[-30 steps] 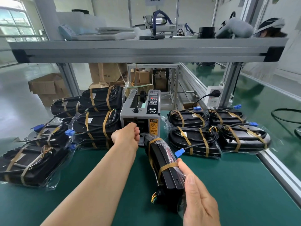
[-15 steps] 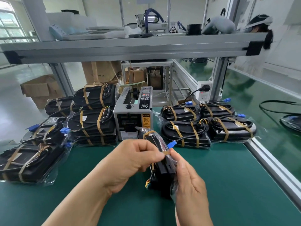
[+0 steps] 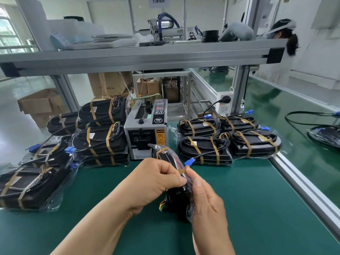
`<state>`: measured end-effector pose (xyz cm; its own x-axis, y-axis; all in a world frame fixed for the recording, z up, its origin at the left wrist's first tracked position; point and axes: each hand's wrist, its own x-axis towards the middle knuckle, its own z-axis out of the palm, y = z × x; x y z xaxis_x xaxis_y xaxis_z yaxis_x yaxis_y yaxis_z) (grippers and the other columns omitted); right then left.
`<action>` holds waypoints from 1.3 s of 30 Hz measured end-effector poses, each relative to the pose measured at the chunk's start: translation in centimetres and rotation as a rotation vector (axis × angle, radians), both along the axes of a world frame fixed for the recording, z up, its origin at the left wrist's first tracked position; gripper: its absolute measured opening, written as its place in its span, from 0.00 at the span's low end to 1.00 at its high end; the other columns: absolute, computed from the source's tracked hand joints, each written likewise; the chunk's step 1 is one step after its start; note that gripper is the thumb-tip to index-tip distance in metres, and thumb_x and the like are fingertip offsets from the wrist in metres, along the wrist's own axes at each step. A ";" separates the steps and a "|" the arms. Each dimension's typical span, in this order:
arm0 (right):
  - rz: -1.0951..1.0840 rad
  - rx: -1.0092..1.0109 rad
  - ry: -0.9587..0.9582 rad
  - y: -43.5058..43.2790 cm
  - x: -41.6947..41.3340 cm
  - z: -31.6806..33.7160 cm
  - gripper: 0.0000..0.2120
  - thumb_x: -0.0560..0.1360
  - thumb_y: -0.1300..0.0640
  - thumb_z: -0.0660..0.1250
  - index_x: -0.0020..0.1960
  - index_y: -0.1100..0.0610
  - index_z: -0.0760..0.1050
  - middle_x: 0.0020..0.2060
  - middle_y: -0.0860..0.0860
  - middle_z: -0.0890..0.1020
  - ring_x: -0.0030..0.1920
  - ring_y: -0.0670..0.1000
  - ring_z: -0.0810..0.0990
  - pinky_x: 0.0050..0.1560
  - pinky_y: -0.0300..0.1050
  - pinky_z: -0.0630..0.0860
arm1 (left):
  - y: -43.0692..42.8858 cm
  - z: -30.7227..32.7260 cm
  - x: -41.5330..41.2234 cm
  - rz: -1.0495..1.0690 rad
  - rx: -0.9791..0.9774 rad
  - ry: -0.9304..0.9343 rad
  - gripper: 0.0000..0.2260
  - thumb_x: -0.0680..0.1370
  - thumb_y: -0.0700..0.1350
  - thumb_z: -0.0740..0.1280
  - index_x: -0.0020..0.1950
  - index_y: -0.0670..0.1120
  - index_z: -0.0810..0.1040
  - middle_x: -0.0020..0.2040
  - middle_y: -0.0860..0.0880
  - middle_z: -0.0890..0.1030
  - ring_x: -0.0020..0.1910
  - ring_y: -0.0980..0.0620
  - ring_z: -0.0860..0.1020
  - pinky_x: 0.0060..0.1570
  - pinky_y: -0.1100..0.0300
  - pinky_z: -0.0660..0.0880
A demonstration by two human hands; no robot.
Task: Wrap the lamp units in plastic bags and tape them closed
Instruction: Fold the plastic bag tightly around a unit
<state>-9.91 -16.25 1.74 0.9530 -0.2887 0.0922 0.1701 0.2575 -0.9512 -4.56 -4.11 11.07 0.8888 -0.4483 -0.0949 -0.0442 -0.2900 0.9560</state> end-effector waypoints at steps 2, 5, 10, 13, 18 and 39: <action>0.002 0.011 -0.002 0.0 -0.1 0.1 0.16 0.78 0.38 0.60 0.62 0.37 0.79 0.57 0.44 0.85 0.59 0.46 0.83 0.61 0.51 0.76 | 0.0 -0.1 0.0 0.011 0.012 -0.021 0.12 0.73 0.40 0.75 0.30 0.47 0.79 0.26 0.55 0.75 0.23 0.62 0.69 0.26 0.74 0.66; -0.001 0.040 0.006 0.0 -0.1 0.1 0.15 0.81 0.42 0.60 0.62 0.41 0.80 0.57 0.45 0.85 0.60 0.47 0.83 0.61 0.50 0.77 | -0.1 -0.3 0.0 0.025 0.036 -0.054 0.12 0.72 0.41 0.76 0.30 0.48 0.79 0.25 0.56 0.74 0.23 0.62 0.68 0.26 0.73 0.65; 0.013 0.066 -0.002 0.1 -0.1 0.2 0.18 0.78 0.44 0.60 0.64 0.47 0.80 0.56 0.45 0.86 0.59 0.45 0.83 0.52 0.34 0.79 | -0.1 -0.6 0.2 0.027 0.077 -0.102 0.10 0.72 0.43 0.76 0.31 0.48 0.81 0.27 0.55 0.75 0.27 0.59 0.70 0.30 0.70 0.68; 0.005 0.057 -0.008 0.1 -0.1 0.3 0.19 0.77 0.44 0.60 0.64 0.47 0.80 0.56 0.45 0.86 0.60 0.44 0.83 0.54 0.33 0.79 | -0.1 -0.7 0.3 0.023 0.085 -0.112 0.10 0.71 0.43 0.76 0.31 0.49 0.81 0.27 0.55 0.75 0.28 0.59 0.70 0.30 0.70 0.68; -0.014 0.029 -0.012 0.1 -0.2 0.3 0.19 0.76 0.42 0.60 0.62 0.45 0.81 0.56 0.44 0.85 0.60 0.44 0.82 0.62 0.46 0.75 | -0.1 -0.8 0.4 0.019 0.095 -0.130 0.11 0.72 0.43 0.76 0.30 0.49 0.81 0.26 0.57 0.75 0.26 0.60 0.70 0.30 0.71 0.68; -0.024 -0.024 0.032 0.2 -0.6 1.2 0.16 0.76 0.35 0.61 0.61 0.35 0.80 0.59 0.41 0.84 0.64 0.43 0.79 0.70 0.54 0.72 | 0.2 -2.9 -0.7 0.094 0.038 -0.217 0.15 0.68 0.56 0.78 0.48 0.55 0.76 0.27 0.58 0.67 0.26 0.60 0.65 0.29 0.69 0.66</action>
